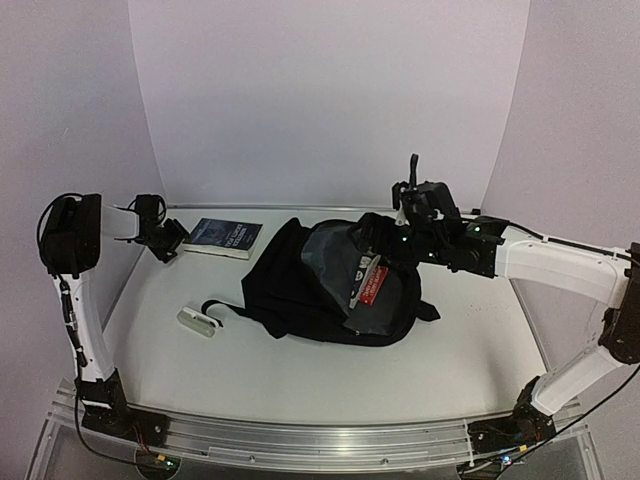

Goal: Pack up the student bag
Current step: Pick up the book from the center of the board.

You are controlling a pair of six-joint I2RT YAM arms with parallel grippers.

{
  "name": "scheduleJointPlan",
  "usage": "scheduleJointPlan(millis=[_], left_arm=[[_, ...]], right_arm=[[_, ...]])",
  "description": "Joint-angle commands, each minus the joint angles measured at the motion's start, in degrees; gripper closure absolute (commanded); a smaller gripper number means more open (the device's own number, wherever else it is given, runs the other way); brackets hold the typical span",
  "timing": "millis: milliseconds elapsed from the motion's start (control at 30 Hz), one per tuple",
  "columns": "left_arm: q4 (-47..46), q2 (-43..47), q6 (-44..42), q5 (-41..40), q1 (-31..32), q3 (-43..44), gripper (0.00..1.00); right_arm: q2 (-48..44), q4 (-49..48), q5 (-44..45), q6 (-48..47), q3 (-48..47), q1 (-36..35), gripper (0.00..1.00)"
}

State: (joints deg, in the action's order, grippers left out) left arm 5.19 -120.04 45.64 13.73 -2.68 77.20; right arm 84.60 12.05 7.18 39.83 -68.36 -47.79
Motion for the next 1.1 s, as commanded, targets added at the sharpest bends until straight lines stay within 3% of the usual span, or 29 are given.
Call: scheduleJointPlan(millis=[0, 233, 1067], left_arm=[[-2.6, -2.3, 0.8, -0.5, 0.1, 4.9, 0.35], [-2.4, -4.2, 1.8, 2.0, 0.2, 7.1, 0.48], [-8.8, -3.4, 4.1, 6.6, 0.6, 8.1, 0.54]], right_arm=[[-0.6, -0.4, 1.9, -0.7, -0.7, -0.1, 0.09], [0.0, -0.4, 1.7, 0.0, 0.0, -0.1, 0.09], [0.2, -0.3, 2.3, 0.3, 1.6, -0.1, 0.09]])
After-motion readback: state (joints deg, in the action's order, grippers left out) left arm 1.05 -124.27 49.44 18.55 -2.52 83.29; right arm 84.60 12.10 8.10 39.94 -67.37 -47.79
